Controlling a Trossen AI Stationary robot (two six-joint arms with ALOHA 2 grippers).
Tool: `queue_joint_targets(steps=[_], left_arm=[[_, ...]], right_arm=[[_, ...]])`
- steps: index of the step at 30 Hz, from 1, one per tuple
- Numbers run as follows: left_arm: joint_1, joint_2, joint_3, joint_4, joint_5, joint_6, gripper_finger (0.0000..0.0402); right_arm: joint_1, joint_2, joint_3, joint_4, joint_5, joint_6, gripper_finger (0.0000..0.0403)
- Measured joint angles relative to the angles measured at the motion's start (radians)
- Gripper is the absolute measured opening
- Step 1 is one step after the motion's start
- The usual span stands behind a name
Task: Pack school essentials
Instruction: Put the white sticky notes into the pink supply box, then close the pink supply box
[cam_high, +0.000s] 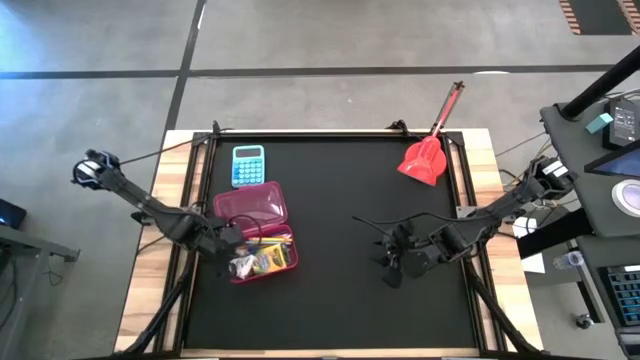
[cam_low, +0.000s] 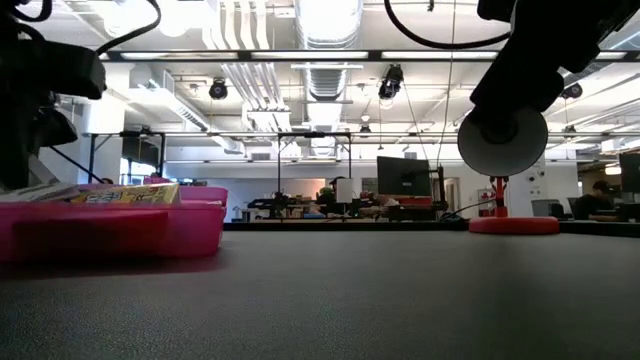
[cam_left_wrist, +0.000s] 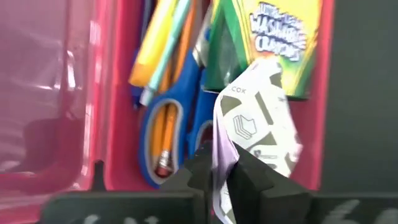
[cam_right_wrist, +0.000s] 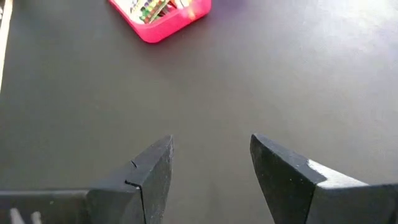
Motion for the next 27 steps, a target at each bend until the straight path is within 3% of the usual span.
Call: queue_joint_targets(steps=[11,17,22,27], left_arm=[[0.001,0.048,0.029,-0.008,-0.064,0.117,0.0117],[0.015,0.035,0.081,-0.050,-0.094,0.124,0.0134],[0.015,0.029,0.133,-0.192,-0.378,0.108,0.0134],[0.046,0.030,0.165,-0.408,-0.679,-0.106,0.0134]], right_arm=[[0.000,0.000,0.000,0.008,0.000,0.062,0.0206],[-0.002,0.029,0.000,0.146,0.047,0.025,0.0206],[-0.003,0.108,0.000,0.353,0.084,-0.086,0.0206],[-0.018,0.223,0.000,0.567,0.130,-0.084,0.0206]])
